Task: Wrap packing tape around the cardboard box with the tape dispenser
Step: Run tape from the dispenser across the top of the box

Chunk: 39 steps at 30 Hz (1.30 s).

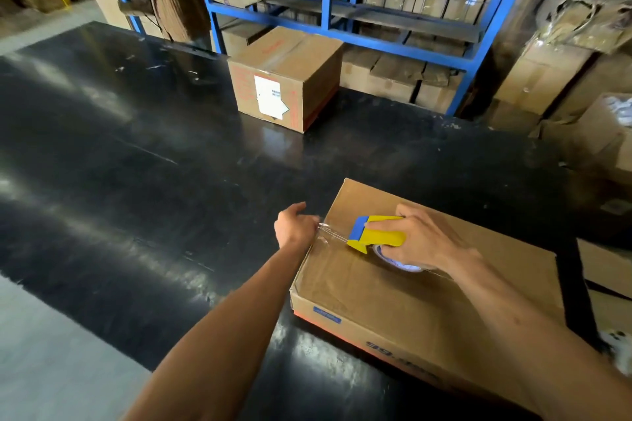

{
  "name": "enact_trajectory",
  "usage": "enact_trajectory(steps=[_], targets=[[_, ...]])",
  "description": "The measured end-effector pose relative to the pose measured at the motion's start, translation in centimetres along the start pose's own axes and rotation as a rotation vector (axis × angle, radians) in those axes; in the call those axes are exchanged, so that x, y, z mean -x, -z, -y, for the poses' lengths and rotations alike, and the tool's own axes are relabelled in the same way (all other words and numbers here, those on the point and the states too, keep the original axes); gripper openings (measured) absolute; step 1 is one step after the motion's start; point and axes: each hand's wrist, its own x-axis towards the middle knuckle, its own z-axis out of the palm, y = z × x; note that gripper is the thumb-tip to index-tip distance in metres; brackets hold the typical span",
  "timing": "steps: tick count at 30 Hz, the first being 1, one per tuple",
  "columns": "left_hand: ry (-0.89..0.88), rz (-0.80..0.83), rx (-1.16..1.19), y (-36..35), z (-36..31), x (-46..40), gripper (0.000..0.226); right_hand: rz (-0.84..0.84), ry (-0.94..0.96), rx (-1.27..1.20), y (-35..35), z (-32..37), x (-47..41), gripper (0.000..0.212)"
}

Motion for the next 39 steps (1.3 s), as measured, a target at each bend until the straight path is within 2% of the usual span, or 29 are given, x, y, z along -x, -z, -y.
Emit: enact_trajectory(steps=[3,6,10,13,15,17,20,22,28,32,35,39], targets=[[-0.033,0.016,0.03,-0.2,0.8,0.2,0.051,0.021,0.009,0.017,0.0,-0.1,0.2,0.053],[-0.112,0.07,0.01,-0.2,1.7,0.2,0.053,0.026,0.013,0.03,0.3,0.0,0.1,0.051],[-0.322,0.056,-0.256,-0.3,2.2,0.9,0.061,0.023,0.022,0.048,0.3,0.1,0.2,0.053],[-0.25,0.108,-0.439,-0.1,2.5,0.9,0.069,0.023,0.007,0.04,0.5,0.1,0.5,0.053],[-0.246,0.114,-0.509,0.4,2.9,0.5,0.064,0.036,0.002,0.048,0.6,0.3,0.6,0.053],[-0.383,0.101,-0.533,0.7,3.3,0.4,0.056,0.045,-0.005,0.044,0.8,0.5,0.6,0.052],[-0.573,0.252,-0.543,0.0,3.2,1.1,0.053,0.053,-0.015,0.037,0.8,0.6,0.5,0.052],[-0.608,0.379,-0.576,-0.8,3.4,1.6,0.054,0.065,-0.018,0.04,0.8,0.5,0.4,0.053],[-0.685,0.421,-0.615,-0.6,4.8,0.9,0.056,0.091,-0.002,0.106,1.8,1.2,-0.1,0.043],[-0.703,0.538,-0.562,0.1,5.0,1.0,0.06,0.118,-0.01,0.113,1.8,1.3,-0.6,0.046],[-0.725,0.57,-0.763,0.3,5.1,1.0,0.07,0.12,-0.012,0.124,1.6,1.3,-0.6,0.046],[-0.784,0.533,-1.003,0.0,4.5,1.3,0.074,0.138,-0.024,0.12,1.6,1.1,-0.8,0.048]])
